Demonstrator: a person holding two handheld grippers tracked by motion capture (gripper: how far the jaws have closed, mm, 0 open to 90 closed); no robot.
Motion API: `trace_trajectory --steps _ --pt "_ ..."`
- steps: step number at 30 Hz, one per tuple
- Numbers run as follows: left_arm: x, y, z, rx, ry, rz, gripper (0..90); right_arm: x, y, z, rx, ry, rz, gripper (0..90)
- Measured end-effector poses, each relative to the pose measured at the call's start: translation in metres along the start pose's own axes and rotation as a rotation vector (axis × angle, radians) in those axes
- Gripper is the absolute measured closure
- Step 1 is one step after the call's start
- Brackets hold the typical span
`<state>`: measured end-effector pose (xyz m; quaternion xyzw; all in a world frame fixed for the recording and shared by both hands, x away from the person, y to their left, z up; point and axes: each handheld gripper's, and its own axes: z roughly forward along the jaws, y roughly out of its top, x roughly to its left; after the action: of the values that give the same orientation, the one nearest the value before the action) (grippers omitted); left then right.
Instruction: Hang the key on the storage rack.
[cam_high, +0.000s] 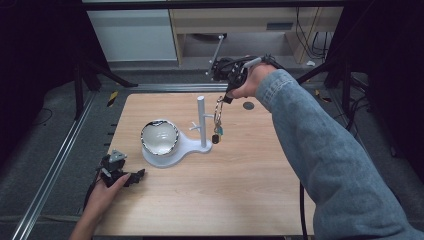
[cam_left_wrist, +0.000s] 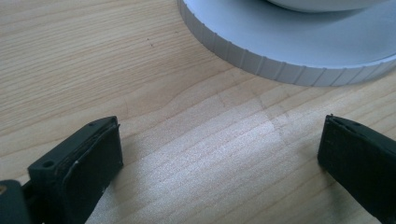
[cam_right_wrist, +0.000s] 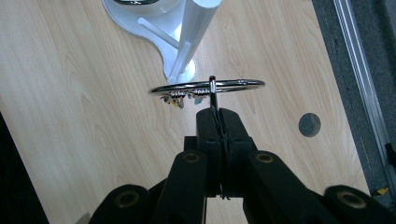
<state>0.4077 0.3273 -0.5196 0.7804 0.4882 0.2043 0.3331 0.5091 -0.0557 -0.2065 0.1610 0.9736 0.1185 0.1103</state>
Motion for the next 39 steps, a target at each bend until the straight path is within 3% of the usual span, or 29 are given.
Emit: trace_trajectory --steps 39 --pt "0.0 0.0 0.0 0.0 0.0 0.0 0.0 -0.001 0.019 0.049 0.066 0.056 -0.023 88.3"
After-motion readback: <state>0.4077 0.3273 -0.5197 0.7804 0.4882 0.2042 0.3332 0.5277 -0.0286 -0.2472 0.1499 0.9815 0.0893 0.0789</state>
